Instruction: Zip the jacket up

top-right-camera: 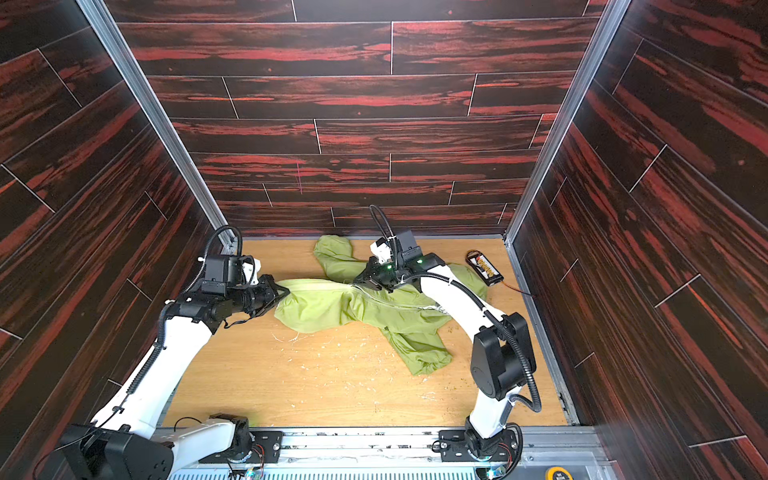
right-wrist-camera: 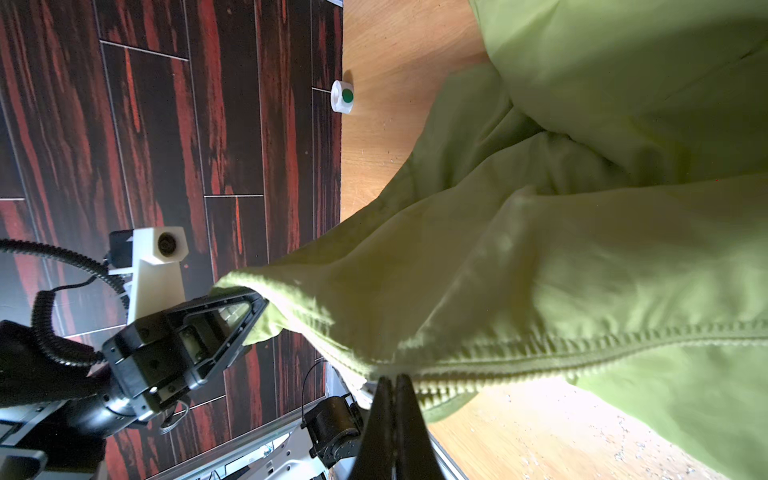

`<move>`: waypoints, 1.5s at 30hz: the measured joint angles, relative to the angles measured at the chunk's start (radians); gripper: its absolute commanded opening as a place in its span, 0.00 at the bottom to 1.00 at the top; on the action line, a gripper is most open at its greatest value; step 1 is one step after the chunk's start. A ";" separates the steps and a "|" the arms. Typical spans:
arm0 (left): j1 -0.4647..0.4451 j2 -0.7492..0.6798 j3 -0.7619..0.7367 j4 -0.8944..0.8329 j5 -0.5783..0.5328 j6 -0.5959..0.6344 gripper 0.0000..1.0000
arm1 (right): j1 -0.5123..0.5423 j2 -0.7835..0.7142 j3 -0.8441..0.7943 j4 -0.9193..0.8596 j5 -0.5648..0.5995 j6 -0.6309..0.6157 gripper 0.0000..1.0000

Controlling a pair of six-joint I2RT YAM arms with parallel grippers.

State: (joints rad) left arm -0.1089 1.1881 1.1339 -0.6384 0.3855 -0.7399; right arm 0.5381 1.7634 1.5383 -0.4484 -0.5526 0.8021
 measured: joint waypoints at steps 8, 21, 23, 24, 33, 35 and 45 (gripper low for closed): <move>0.004 0.000 0.000 -0.019 -0.043 0.005 0.00 | -0.003 0.000 0.000 -0.001 -0.001 -0.003 0.00; 0.010 0.000 0.000 -0.059 -0.117 0.026 0.00 | -0.011 0.000 0.000 -0.001 -0.004 -0.007 0.00; 0.010 0.000 0.000 -0.070 -0.130 0.029 0.00 | -0.011 0.000 0.000 -0.001 -0.004 -0.007 0.00; 0.011 0.000 0.000 -0.076 -0.135 0.031 0.00 | -0.012 0.000 0.000 0.000 -0.004 -0.007 0.00; 0.014 0.000 0.000 -0.115 -0.184 0.045 0.00 | -0.013 0.000 0.000 -0.001 -0.004 -0.007 0.00; 0.015 0.000 0.000 -0.122 -0.194 0.046 0.00 | -0.013 0.000 0.000 -0.001 -0.004 -0.007 0.00; 0.017 0.000 0.000 -0.156 -0.233 0.061 0.00 | -0.013 0.000 0.000 -0.001 -0.004 -0.007 0.00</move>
State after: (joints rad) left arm -0.0921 1.1885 1.1343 -0.7944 0.1528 -0.6792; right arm 0.5251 1.7634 1.5379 -0.4492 -0.5568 0.7952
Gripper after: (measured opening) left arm 0.074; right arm 0.048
